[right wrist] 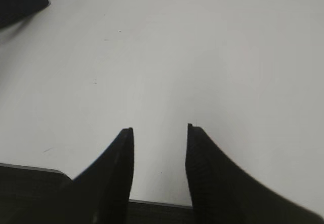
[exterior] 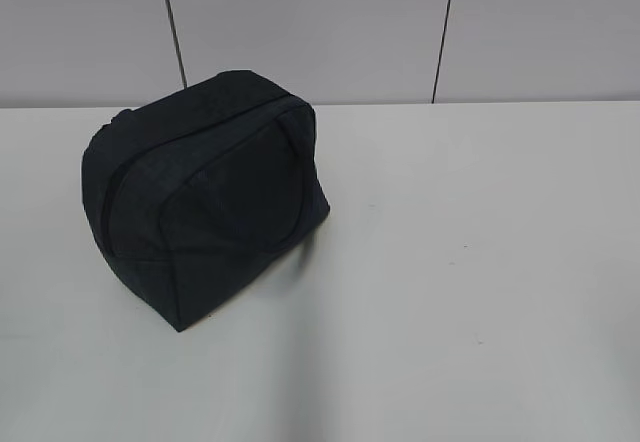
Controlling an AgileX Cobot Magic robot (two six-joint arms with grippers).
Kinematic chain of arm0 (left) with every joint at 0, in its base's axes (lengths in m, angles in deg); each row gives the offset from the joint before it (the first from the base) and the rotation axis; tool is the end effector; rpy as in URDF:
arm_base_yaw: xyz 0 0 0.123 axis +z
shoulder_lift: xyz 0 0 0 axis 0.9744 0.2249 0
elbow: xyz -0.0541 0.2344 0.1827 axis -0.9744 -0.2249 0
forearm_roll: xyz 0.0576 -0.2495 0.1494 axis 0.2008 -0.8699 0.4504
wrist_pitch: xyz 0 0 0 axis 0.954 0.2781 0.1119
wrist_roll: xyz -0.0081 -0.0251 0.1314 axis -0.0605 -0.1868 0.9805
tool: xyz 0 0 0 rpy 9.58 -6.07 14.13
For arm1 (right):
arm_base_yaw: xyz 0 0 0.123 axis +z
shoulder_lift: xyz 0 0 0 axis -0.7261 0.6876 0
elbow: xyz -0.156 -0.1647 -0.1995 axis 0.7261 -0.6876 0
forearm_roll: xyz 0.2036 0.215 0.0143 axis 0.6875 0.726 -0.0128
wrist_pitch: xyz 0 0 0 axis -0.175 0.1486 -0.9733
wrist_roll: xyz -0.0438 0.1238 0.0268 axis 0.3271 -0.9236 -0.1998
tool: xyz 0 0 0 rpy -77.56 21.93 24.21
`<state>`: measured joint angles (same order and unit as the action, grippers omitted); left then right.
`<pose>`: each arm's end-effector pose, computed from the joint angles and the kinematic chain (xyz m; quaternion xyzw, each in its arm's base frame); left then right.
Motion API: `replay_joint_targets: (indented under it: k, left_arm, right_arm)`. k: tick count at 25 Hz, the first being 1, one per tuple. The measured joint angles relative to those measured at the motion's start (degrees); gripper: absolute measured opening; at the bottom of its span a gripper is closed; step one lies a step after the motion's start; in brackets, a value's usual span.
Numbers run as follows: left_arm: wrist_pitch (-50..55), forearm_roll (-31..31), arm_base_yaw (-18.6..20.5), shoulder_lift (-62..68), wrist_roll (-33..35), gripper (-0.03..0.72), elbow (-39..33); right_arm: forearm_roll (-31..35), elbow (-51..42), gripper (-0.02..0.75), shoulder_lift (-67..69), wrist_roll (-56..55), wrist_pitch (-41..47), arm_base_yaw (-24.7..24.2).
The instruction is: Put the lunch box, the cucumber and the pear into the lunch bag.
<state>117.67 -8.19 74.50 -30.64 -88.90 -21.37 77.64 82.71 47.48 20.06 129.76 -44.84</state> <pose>0.0468 -0.0041 0.2835 0.0117 0.8567 -0.0245 0.5150 0.0474 0.0033 0.2677 -0.0464 0.8715 -0.0031 0.4881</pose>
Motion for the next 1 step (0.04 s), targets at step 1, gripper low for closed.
replay_joint_targets:
  k: [1]
  left_arm:
    - [0.00,0.00,0.00,0.00,0.00,0.239,0.00]
  right_arm:
    - [0.00,0.00,0.284,0.00,0.00,0.00,0.00]
